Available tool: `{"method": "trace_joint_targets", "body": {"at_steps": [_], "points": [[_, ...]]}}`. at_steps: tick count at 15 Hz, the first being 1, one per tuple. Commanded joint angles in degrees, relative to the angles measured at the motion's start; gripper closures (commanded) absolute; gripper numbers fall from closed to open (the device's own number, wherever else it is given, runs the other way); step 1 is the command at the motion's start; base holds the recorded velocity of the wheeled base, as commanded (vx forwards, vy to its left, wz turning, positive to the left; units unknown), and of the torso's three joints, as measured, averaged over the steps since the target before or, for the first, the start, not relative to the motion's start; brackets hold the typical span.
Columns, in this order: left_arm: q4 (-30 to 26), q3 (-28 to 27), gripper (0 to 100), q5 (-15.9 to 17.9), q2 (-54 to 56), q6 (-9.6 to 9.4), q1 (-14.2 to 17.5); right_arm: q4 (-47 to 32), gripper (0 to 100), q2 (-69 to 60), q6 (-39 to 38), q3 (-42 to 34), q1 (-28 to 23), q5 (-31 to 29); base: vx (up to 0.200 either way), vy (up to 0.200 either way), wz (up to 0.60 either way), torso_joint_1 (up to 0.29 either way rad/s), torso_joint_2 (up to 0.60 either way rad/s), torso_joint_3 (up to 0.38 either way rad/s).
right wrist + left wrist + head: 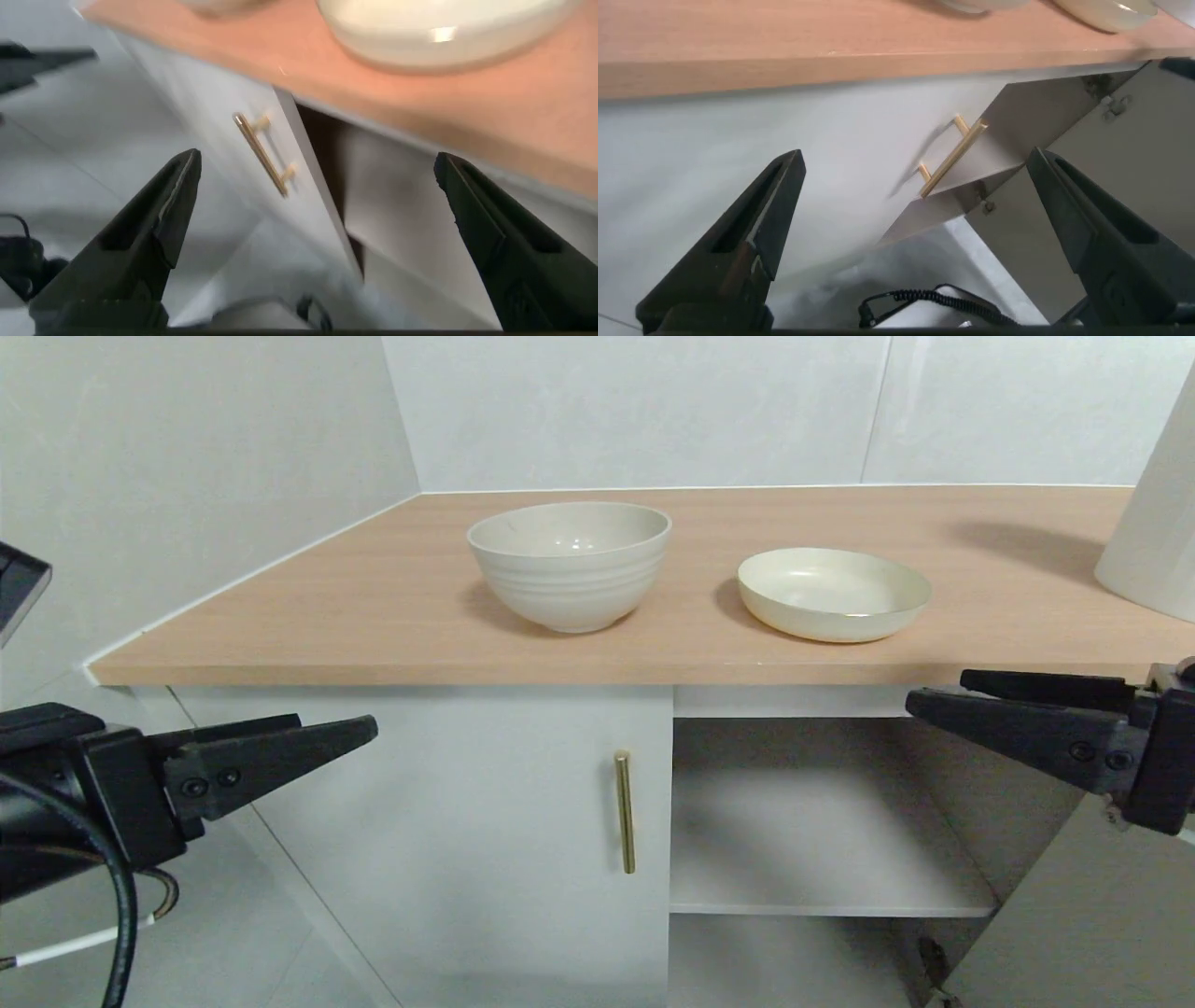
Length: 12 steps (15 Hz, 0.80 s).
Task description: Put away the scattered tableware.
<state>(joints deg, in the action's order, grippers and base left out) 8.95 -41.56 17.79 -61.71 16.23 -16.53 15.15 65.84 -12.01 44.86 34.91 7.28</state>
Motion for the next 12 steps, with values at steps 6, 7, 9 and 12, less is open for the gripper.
{"method": "trace_joint_targets", "body": {"at_steps": [6, 7, 9, 12], "points": [[0.0, 0.1, 0, 0.0, -0.2, 0.03, 0.0, 0.3, 0, -2.3, 1.3, -1.5, 0.1, 0.8, 0.000, 0.000, 0.00, 0.000, 0.00, 0.000], [0.0, 0.1, 0, 0.0, -0.3, 0.03, 0.0, 0.3, 0, -2.6, 1.5, -1.5, 0.1, 0.9, 0.000, 0.000, 0.00, 0.027, -0.12, -0.119], [0.0, 0.2, 0, 0.0, -0.2, 0.03, 0.0, 0.3, 0, -2.6, 1.5, -1.6, 0.1, 0.9, 0.000, 0.000, 0.00, 0.076, -0.27, -0.259], [0.0, -0.2, 0, 0.0, -0.8, 0.03, -0.1, 0.3, 0, -2.1, 2.4, -1.7, 0.1, 0.9, 0.000, 0.000, 0.00, 0.118, -0.37, -0.317]]}}
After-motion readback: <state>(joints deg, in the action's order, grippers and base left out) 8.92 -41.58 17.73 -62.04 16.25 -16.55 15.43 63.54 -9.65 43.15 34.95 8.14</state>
